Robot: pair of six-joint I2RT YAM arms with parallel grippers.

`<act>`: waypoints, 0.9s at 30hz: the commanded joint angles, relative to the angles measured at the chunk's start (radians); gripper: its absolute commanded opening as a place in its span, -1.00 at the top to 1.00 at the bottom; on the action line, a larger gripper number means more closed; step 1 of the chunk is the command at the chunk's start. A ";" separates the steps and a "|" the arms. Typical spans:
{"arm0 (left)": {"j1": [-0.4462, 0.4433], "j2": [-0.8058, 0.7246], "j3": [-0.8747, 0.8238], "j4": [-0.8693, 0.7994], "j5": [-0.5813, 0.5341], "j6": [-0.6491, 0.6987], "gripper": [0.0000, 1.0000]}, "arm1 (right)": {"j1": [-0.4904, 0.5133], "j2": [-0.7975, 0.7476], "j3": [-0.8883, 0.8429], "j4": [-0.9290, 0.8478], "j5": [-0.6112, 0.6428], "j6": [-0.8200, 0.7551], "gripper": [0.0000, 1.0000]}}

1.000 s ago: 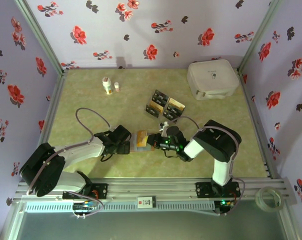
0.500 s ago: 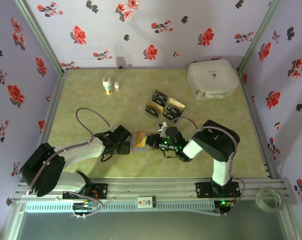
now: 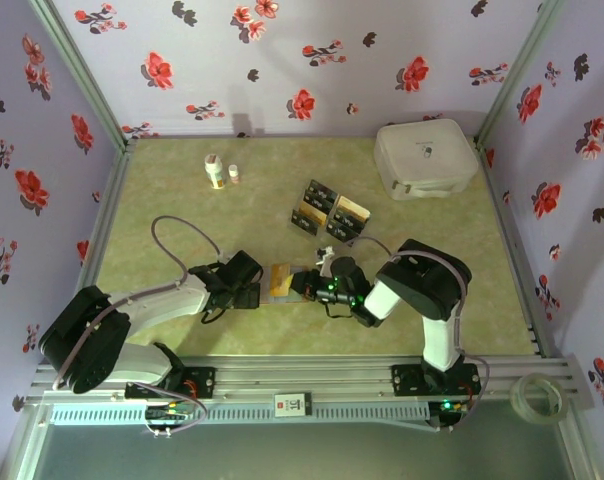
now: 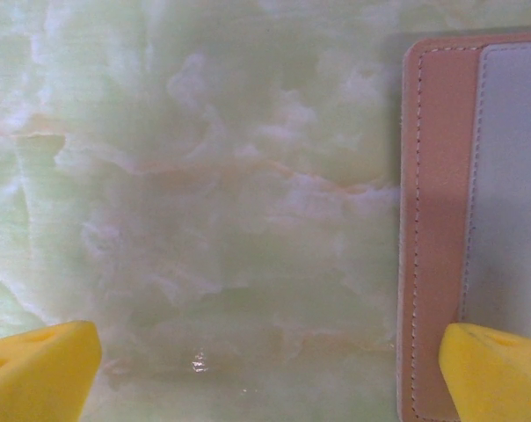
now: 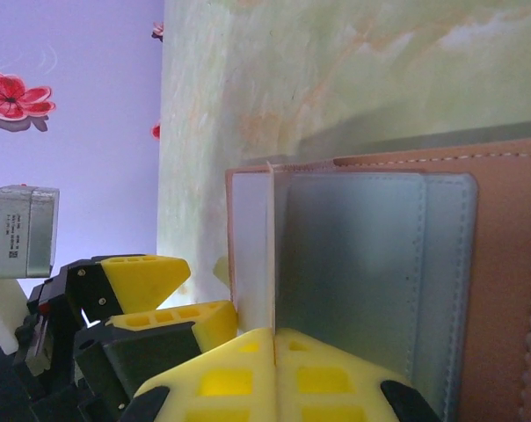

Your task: Put the credit cards into the card holder

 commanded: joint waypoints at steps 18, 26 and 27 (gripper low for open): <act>-0.012 0.007 -0.018 -0.009 -0.025 -0.016 -0.99 | 0.022 0.020 -0.031 0.027 0.023 0.018 1.00; -0.012 0.005 -0.020 -0.009 -0.024 -0.018 -0.99 | 0.027 0.026 -0.020 0.023 0.023 0.019 1.00; -0.012 0.006 -0.019 -0.009 -0.025 -0.018 -0.99 | 0.027 0.026 -0.019 0.021 0.022 0.019 1.00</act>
